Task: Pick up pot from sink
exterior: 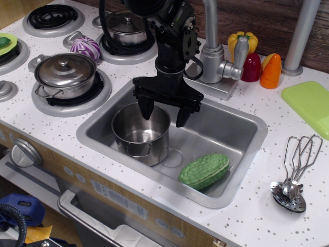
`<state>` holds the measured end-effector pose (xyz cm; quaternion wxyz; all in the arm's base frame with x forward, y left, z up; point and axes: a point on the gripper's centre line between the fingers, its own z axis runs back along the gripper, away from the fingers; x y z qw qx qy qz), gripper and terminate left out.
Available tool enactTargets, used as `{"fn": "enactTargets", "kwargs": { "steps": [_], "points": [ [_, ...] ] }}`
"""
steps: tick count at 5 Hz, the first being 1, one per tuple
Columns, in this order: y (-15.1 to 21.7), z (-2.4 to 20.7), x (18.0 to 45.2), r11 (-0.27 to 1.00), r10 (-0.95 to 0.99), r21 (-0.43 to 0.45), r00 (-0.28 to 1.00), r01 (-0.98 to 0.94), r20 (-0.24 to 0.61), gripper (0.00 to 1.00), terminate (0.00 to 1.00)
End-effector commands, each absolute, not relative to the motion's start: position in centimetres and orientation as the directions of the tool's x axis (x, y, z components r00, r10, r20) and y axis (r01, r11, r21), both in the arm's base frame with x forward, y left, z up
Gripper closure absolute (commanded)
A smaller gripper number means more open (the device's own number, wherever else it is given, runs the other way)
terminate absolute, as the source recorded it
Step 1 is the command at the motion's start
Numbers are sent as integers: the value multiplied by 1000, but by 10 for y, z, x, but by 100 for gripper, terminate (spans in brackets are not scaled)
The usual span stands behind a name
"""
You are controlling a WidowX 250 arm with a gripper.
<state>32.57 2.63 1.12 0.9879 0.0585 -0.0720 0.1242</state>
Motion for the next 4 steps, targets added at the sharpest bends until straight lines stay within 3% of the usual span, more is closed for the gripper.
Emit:
{"fn": "enactTargets", "kwargs": {
  "steps": [1, 4],
  "points": [
    [26, 11, 326, 962, 237, 98, 959, -254, 157, 0, 0],
    [37, -22, 332, 969, 233, 45, 958, -244, 168, 0, 0]
  ]
}}
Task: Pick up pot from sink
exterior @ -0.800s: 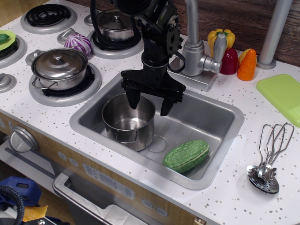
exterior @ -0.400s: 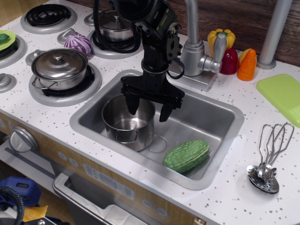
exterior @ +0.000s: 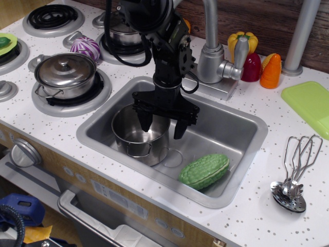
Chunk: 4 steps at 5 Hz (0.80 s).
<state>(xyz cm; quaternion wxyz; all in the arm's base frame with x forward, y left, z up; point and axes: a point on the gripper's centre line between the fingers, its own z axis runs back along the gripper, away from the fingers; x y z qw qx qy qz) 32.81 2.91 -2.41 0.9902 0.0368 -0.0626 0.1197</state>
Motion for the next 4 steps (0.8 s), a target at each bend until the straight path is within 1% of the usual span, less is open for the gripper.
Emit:
{"fn": "enactTargets", "kwargs": {
  "steps": [1, 2, 3, 4],
  "points": [
    [38, -27, 331, 968, 240, 36, 957, -249, 162, 100, 0],
    [36, -25, 329, 965, 246, 47, 955, -257, 166, 100, 0],
    [32, -7, 326, 964, 239, 76, 953, -256, 189, 100, 0],
    [30, 17, 325, 964, 218, 110, 958, -241, 184, 100, 0]
  ]
}}
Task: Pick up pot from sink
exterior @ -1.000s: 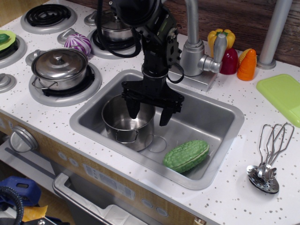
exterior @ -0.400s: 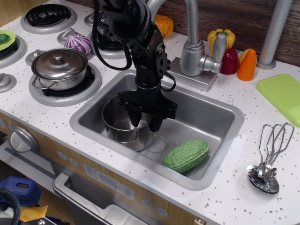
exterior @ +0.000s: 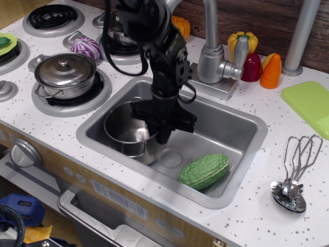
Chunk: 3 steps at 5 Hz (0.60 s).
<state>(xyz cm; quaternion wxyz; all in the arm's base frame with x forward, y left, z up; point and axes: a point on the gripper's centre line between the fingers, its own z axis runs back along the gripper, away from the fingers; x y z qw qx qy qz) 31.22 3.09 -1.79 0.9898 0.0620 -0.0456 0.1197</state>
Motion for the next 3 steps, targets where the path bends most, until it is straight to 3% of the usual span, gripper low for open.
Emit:
{"fn": "enactTargets", "kwargs": {
  "steps": [1, 3],
  "points": [
    [22, 49, 323, 962, 203, 146, 963, -229, 175, 100, 0],
    [4, 83, 323, 954, 229, 151, 956, -258, 181, 100, 0]
  ]
}}
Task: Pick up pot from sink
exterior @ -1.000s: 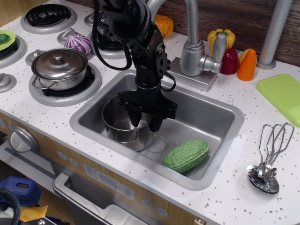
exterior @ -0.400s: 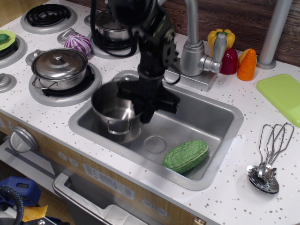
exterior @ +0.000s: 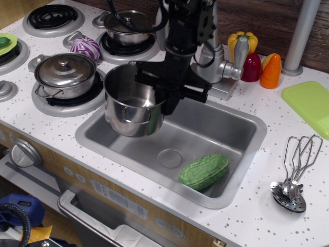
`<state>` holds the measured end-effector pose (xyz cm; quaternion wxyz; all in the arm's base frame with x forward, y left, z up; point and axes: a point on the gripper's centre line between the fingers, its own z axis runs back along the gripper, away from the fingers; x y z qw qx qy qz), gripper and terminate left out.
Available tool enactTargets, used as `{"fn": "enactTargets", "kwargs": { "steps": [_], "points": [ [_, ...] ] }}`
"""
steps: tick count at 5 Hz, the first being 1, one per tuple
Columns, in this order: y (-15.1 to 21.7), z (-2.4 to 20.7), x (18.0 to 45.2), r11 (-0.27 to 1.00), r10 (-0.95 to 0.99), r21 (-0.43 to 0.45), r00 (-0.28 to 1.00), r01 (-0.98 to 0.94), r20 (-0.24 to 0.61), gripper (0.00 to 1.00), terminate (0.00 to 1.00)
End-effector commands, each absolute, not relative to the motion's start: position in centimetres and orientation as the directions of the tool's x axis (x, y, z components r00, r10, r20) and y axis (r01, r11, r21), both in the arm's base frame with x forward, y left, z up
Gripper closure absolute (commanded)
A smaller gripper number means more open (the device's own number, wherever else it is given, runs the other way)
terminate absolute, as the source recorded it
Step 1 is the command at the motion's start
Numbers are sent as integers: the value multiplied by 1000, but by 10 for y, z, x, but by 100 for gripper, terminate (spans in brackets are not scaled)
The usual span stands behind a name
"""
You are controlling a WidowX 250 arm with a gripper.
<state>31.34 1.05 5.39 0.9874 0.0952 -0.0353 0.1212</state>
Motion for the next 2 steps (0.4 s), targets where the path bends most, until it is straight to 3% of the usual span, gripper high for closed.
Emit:
{"fn": "enactTargets", "kwargs": {
  "steps": [1, 2],
  "points": [
    [-4, 87, 328, 957, 248, 103, 951, -270, 186, 100, 0],
    [-8, 87, 334, 961, 242, 89, 950, -263, 199, 100, 100]
  ]
}}
